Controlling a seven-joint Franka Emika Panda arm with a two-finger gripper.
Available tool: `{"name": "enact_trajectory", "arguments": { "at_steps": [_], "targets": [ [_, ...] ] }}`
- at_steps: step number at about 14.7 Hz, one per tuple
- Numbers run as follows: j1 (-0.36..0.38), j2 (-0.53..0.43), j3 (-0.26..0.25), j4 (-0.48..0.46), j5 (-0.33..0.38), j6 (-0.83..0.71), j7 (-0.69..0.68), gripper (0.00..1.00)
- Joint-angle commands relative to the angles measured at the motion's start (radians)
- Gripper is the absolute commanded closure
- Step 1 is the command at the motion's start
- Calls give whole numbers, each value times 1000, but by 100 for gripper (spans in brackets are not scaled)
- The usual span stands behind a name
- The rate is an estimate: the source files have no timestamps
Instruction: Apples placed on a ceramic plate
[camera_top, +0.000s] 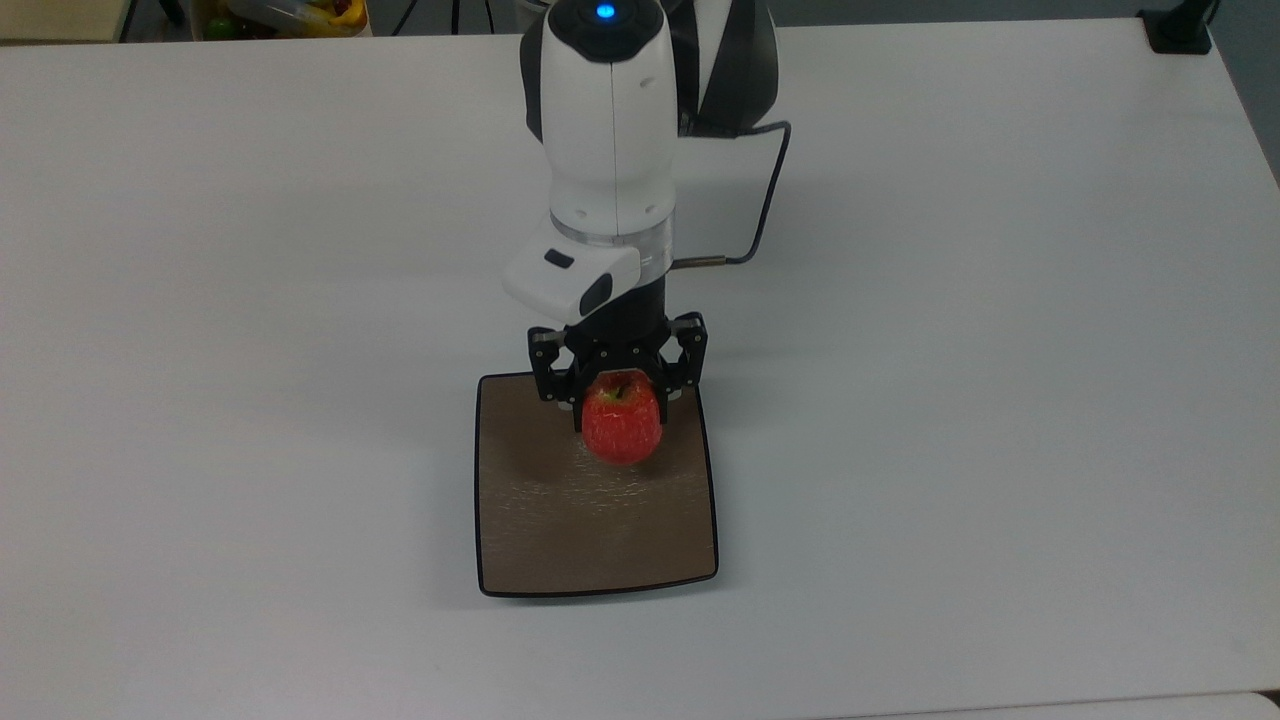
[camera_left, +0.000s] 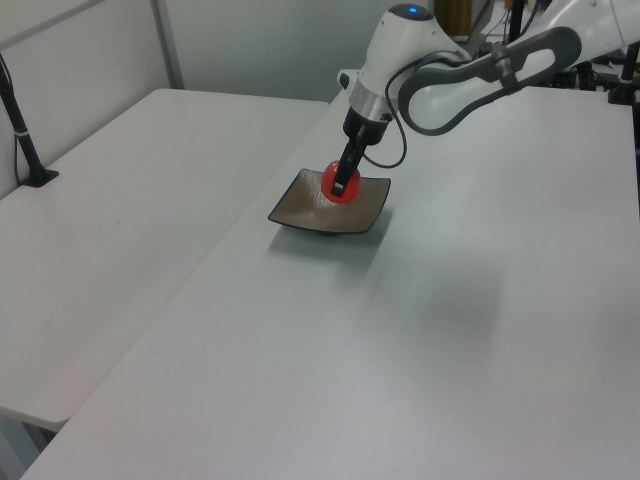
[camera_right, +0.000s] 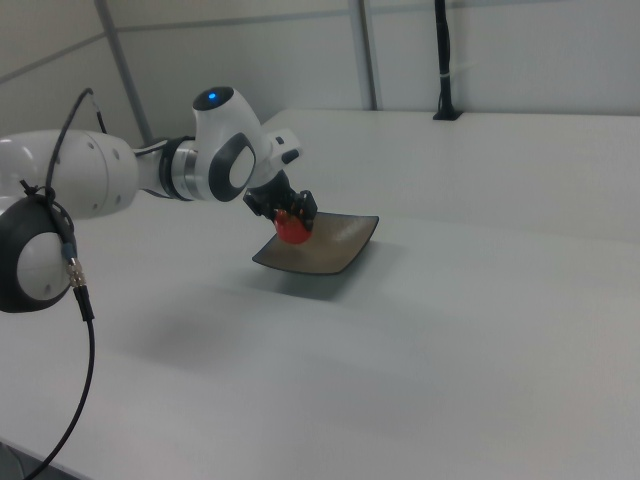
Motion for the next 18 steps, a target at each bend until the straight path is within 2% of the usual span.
{"name": "enact_trajectory", "arguments": {
  "at_steps": [1, 3, 8, 10, 11, 13, 16, 18],
  "targets": [
    [-5, 71, -9, 38, -30, 65, -17, 82],
    [-5, 95, -24, 38, -30, 98, -15, 81],
    [-5, 112, -29, 31, -30, 122, -14, 48],
    [-5, 112, -29, 30, -30, 122, -12, 13],
    [-5, 112, -30, 30, -30, 122, -10, 12],
    [-5, 109, -29, 30, -30, 122, -4, 0],
    [0, 86, -29, 27, -28, 110, 0, 0],
    [4, 17, -29, -14, -24, 104, 0, 0]
  ]
}}
